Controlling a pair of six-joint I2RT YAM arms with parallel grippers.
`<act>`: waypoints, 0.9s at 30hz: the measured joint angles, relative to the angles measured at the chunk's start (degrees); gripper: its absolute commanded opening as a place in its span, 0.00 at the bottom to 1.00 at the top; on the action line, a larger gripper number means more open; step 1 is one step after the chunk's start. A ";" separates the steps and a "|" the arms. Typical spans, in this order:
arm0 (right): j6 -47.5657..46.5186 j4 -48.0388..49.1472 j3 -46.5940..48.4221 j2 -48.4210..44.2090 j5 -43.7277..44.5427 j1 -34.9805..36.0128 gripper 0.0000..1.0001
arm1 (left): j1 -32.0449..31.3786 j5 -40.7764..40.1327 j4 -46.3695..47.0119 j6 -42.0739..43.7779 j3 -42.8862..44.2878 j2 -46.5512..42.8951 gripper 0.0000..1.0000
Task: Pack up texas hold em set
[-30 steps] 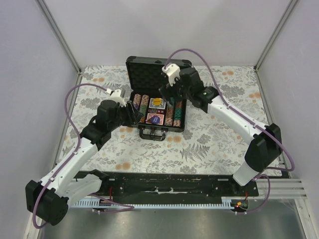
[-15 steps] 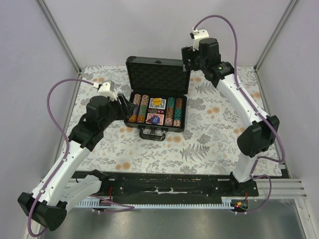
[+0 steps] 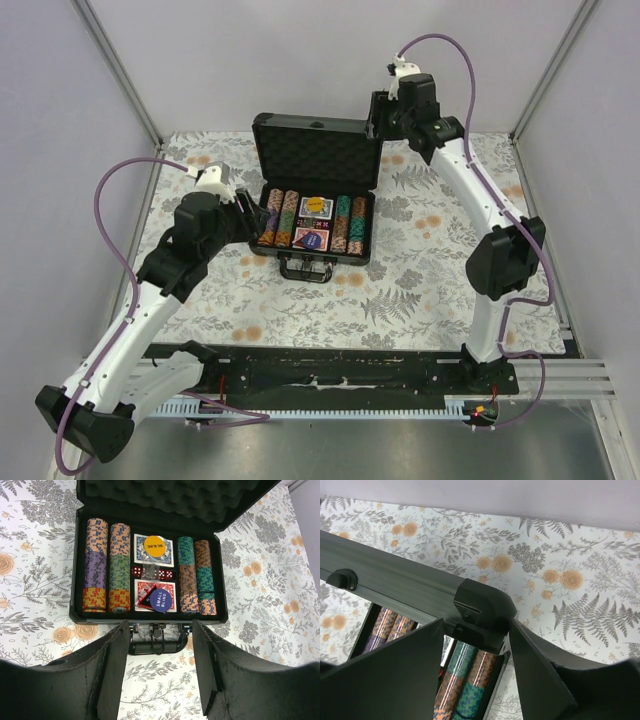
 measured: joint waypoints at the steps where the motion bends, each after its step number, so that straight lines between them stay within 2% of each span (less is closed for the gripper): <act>1: 0.33 0.39 -0.90 -0.57 -0.59 -0.13 0.56 | 0.00 -0.02 -0.07 0.00 0.02 0.09 0.60; 9: 5.01 0.87 -15.78 -11.93 -8.41 -0.59 0.52 | 0.07 -0.31 -0.35 0.13 0.07 0.17 0.60; 15: 7.23 -3.13 -27.93 -20.44 -9.77 3.15 0.51 | 0.07 -0.79 -0.85 0.09 0.02 0.11 0.60; 24: 7.26 -6.67 -47.17 -21.16 -8.11 12.52 0.49 | 0.11 -2.75 -0.39 -2.54 -7.30 -3.19 0.60; 27: 7.28 -6.64 -49.88 -21.22 -7.67 13.20 0.49 | 0.11 -3.19 -0.52 -3.96 -9.66 -3.61 0.60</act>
